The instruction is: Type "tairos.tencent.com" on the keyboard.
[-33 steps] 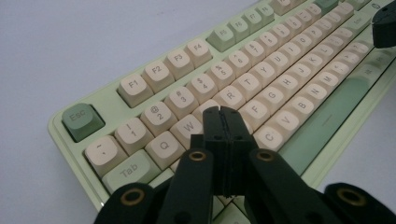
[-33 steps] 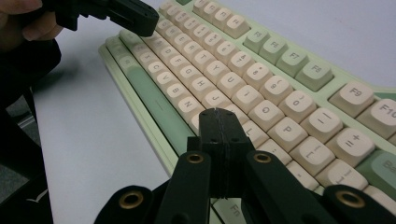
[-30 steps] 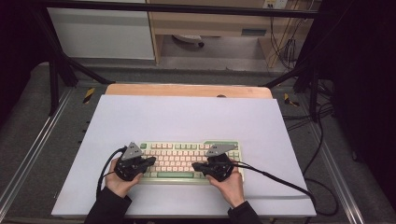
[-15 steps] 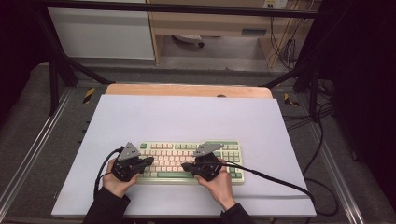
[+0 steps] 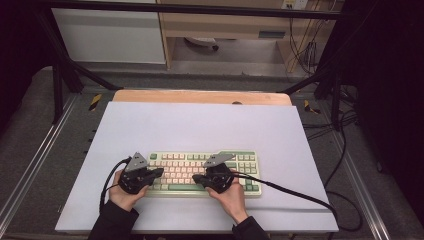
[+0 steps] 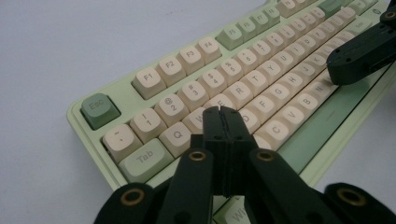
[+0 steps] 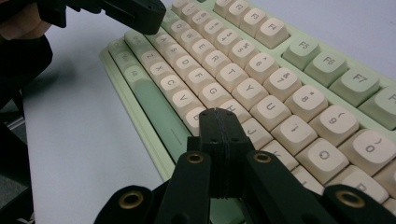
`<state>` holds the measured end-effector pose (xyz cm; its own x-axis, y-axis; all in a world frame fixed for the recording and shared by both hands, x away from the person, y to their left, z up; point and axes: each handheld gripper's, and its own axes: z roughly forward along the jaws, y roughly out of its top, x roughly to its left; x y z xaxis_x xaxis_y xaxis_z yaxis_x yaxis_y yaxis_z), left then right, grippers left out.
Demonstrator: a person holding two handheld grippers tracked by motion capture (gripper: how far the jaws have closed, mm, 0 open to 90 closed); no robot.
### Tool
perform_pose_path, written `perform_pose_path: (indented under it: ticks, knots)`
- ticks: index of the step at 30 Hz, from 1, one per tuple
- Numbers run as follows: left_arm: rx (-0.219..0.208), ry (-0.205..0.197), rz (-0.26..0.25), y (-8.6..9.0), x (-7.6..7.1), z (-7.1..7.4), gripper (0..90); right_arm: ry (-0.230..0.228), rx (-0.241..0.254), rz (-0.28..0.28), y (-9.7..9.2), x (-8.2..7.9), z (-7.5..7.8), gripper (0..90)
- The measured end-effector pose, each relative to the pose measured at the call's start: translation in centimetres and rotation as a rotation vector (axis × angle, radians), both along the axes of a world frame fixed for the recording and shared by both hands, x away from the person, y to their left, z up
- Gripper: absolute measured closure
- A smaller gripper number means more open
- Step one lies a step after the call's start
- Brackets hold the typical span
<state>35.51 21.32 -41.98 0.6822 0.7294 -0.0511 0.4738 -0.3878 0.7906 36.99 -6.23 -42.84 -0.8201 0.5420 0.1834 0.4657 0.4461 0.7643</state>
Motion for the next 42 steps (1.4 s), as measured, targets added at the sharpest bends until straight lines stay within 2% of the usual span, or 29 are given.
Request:
perform_pose_path:
  ticks: [14,28,42]
  knots:
    - [0.001,0.0,0.0,0.0,0.0,0.0,89.9,0.014,0.003,0.002,0.3,0.1,-0.5,90.0]
    - [0.001,0.0,0.0,0.0,0.0,0.0,89.9,0.007,-0.005,0.01,0.4,0.1,-0.7,90.0]
    - [-0.007,-0.006,-0.001,0.0,-0.1,0.2,89.9,-0.021,-0.013,0.004,-0.8,-0.3,1.0,90.0]
